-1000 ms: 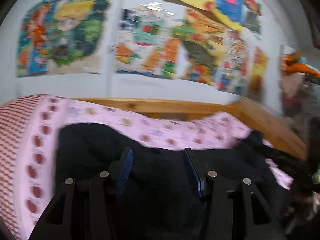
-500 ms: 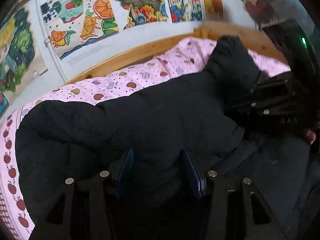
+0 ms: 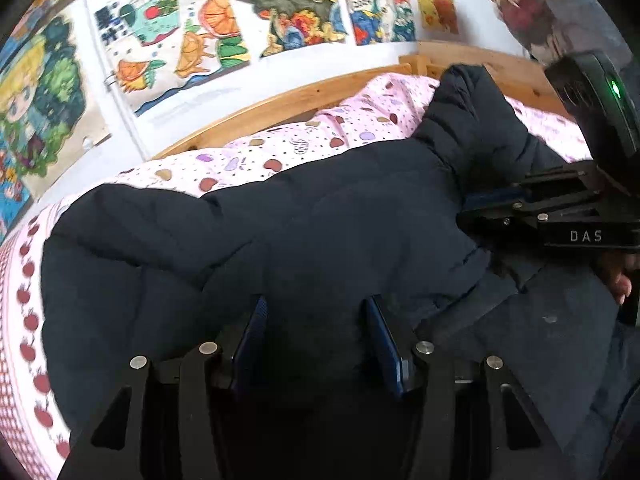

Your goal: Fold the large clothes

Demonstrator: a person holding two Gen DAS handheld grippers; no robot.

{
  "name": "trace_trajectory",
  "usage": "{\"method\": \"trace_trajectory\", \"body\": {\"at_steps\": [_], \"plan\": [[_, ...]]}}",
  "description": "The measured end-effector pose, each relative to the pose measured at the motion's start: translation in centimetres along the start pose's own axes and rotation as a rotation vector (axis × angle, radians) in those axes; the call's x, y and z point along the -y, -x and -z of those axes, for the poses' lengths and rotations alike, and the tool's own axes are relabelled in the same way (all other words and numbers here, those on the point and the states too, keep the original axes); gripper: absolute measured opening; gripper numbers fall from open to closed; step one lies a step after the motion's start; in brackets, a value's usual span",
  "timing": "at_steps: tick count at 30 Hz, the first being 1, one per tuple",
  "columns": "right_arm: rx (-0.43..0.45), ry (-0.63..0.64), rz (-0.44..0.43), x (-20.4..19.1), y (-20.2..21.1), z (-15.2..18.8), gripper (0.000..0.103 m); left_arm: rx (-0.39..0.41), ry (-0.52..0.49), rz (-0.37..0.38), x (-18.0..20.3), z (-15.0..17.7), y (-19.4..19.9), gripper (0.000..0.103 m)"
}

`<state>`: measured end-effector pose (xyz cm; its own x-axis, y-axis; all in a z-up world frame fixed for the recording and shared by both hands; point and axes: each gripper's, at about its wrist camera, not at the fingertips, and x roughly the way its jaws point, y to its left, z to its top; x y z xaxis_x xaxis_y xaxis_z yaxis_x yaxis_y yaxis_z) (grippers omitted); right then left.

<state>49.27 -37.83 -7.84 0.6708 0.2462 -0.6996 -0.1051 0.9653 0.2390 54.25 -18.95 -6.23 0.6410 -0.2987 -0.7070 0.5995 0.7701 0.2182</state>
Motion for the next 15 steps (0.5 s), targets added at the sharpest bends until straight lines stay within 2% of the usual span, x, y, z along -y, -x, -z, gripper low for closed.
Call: {"method": "trace_trajectory", "body": {"at_steps": [6, 8, 9, 10, 11, 12, 15], "plan": [[0.036, -0.039, 0.06, -0.5, 3.0, 1.1, 0.02, -0.024, 0.072, -0.03, 0.1, 0.4, 3.3, 0.06], [0.052, -0.052, 0.075, -0.7, 4.3, 1.3, 0.028, -0.022, 0.088, -0.022, 0.2, 0.8, 4.6, 0.062], [0.062, -0.058, 0.08, -0.8, 5.2, 1.5, 0.039, -0.013, 0.098, -0.019, 0.2, 0.9, 5.6, 0.066], [0.074, -0.062, 0.086, -1.0, 6.0, 1.5, 0.055, -0.005, 0.105, -0.018, 0.3, 1.0, 6.4, 0.07], [0.089, -0.065, 0.09, -1.1, 7.1, 1.6, 0.06, 0.007, 0.113, -0.018, 0.2, 1.0, 7.1, 0.078], [0.103, -0.063, 0.093, -1.4, 8.1, 1.7, 0.064, 0.029, 0.127, -0.014, 0.2, 1.1, 8.4, 0.084], [0.129, -0.04, 0.105, -2.4, 10.9, 1.7, 0.064, 0.073, 0.162, -0.001, 0.0, 1.4, 10.9, 0.087]]}}
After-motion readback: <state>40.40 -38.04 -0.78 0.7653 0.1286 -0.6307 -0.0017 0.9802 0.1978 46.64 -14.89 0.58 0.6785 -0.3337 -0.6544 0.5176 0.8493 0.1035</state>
